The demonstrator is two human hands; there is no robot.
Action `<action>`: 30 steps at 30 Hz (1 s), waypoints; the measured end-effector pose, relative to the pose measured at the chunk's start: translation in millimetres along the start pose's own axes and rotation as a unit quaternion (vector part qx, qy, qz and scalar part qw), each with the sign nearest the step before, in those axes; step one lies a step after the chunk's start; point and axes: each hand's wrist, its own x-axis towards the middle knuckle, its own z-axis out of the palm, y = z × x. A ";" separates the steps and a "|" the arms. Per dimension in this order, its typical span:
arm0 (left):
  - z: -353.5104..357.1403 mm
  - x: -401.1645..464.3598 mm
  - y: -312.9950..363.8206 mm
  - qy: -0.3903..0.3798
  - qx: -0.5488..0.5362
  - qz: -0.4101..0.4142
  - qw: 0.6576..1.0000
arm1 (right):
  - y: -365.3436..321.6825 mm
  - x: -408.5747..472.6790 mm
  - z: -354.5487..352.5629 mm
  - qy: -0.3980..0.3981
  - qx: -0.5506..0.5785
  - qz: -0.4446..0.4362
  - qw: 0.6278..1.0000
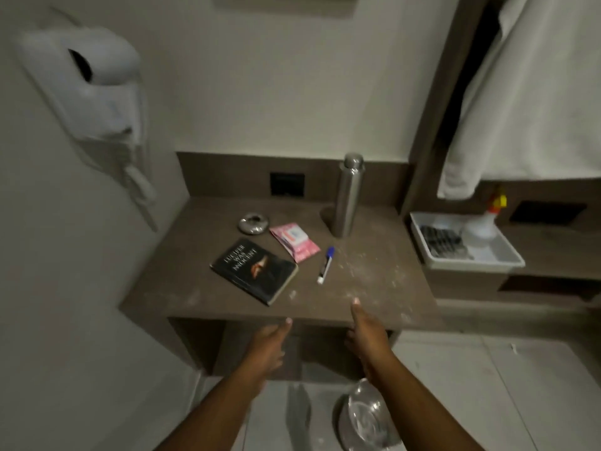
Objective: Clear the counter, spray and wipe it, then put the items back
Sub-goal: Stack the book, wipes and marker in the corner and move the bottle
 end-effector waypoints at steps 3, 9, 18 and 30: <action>-31.5 4.6 25.4 0.030 -0.001 0.041 0.999 | -27.5 -2.3 33.5 -0.024 -0.076 -0.066 0.995; -70.4 33.2 56.6 0.071 0.011 0.077 0.994 | -69.2 15.1 102.1 -0.071 -0.160 -0.143 0.974; -77.8 102.5 72.4 0.103 0.027 0.019 0.994 | -98.2 103.7 163.1 -0.145 -0.377 -0.203 0.892; -64.9 157.4 95.0 0.176 -0.128 -0.112 0.970 | -91.7 191.3 213.7 -0.181 -0.569 -0.194 0.778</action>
